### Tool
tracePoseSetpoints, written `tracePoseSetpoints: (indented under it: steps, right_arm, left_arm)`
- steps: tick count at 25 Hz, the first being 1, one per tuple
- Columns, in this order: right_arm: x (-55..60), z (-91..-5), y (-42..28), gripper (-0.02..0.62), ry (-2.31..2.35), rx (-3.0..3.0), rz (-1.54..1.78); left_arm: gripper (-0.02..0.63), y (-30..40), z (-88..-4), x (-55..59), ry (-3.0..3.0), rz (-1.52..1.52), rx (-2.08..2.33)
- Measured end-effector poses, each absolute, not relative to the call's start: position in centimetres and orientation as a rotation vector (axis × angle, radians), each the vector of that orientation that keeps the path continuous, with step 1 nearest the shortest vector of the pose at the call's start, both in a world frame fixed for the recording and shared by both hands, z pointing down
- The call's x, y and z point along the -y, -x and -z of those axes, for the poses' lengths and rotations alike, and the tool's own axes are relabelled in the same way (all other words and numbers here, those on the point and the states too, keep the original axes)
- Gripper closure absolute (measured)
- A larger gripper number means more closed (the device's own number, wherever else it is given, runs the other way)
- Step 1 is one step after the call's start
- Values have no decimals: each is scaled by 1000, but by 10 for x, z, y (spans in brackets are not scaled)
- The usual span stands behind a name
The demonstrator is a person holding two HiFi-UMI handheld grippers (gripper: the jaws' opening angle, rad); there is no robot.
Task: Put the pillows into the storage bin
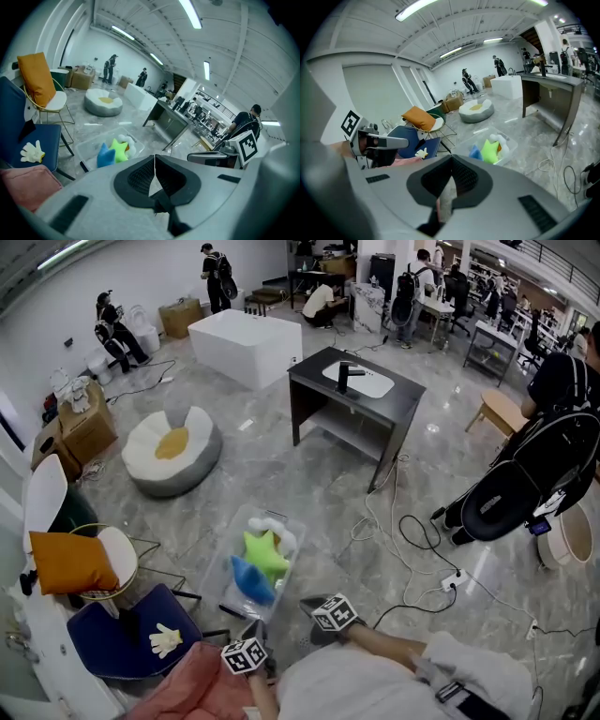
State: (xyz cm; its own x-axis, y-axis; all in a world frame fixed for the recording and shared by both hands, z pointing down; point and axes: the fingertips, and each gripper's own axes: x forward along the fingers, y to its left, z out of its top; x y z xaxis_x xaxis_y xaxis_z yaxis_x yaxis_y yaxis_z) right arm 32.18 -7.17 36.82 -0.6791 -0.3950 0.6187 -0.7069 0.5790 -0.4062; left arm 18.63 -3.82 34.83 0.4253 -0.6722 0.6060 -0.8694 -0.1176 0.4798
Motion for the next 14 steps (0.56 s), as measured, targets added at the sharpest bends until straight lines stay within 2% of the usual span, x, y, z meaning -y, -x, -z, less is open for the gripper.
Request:
tracePoseSetpoints:
  steps: [6, 14]
  right_arm:
    - [61, -358, -291, 600, -759, 2407, -637]
    - [72, -360, -294, 600, -805, 2395, -702]
  left_arm:
    - [595, -171, -346, 32, -1846, -275, 1358]
    - [595, -162, -333, 40, -1858, -227, 1412]
